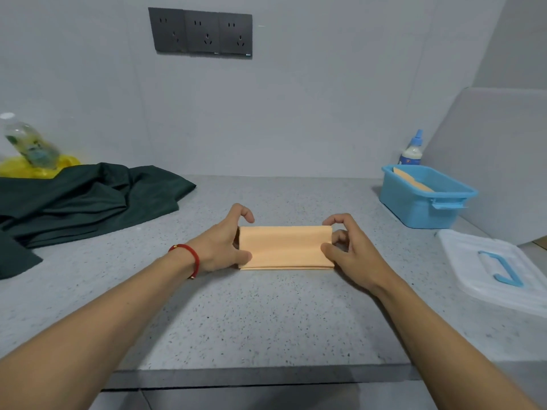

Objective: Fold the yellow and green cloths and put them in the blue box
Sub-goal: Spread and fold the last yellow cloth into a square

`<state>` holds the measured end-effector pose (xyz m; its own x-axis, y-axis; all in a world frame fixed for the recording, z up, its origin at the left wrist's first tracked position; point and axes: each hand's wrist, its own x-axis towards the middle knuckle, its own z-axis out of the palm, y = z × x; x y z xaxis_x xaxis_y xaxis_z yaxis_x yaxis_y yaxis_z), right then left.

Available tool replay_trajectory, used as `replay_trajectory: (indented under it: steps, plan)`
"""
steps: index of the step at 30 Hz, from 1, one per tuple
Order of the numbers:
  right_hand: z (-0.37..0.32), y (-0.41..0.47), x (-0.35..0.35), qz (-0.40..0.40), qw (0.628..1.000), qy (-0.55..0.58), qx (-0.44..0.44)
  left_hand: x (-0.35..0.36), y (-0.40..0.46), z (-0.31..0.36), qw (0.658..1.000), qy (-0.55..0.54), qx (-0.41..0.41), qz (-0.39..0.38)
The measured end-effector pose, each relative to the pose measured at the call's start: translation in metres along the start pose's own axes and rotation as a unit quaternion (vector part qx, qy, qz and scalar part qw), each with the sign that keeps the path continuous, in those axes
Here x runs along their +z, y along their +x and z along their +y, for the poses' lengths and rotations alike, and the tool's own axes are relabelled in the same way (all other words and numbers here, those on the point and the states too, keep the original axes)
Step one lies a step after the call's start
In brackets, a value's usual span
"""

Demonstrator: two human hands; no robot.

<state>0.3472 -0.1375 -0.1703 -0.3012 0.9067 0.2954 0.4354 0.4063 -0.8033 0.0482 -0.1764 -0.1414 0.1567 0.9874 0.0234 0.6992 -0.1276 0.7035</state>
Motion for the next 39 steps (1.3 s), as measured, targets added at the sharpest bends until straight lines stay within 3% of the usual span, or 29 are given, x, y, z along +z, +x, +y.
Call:
replay_trajectory:
  steps: [4, 10, 13, 17, 20, 24, 26, 33, 39]
  plan:
    - [-0.001, 0.004, -0.01, 0.128, 0.984, 0.111, 0.049, 0.003, 0.025, 0.03, 0.996, -0.056, 0.006, 0.07]
    - [0.005, 0.02, -0.068, 0.391, 0.917, 0.055, 0.045, 0.033, 0.114, 0.128, 0.971, -0.079, 0.119, 0.19]
    - [0.022, 0.024, -0.098, 0.481, 0.875, 0.028, 0.053, 0.061, 0.17, 0.184, 0.964, -0.05, 0.164, 0.202]
    - [0.037, 0.049, -0.145, 0.534, 0.842, -0.04, 0.061, 0.09, 0.254, 0.247, 0.966, 0.002, 0.181, 0.182]
    - [0.049, 0.063, -0.159, 0.526, 0.84, -0.103, 0.086, 0.11, 0.311, 0.275, 0.972, 0.042, 0.173, 0.151]
    - [0.063, 0.068, -0.149, 0.405, 0.884, -0.212, 0.101, 0.139, 0.361, 0.278, 0.978, 0.108, 0.166, 0.071]
    - [0.065, 0.068, -0.15, 0.362, 0.886, -0.27, 0.108, 0.151, 0.369, 0.267, 0.977, 0.134, 0.163, 0.036]
    - [0.061, 0.073, -0.139, 0.254, 0.835, -0.444, 0.204, 0.166, 0.385, 0.253, 0.969, 0.145, 0.196, 0.045]
    - [0.062, 0.073, -0.147, 0.247, 0.797, -0.493, 0.246, 0.173, 0.395, 0.246, 0.969, 0.174, 0.176, 0.004]
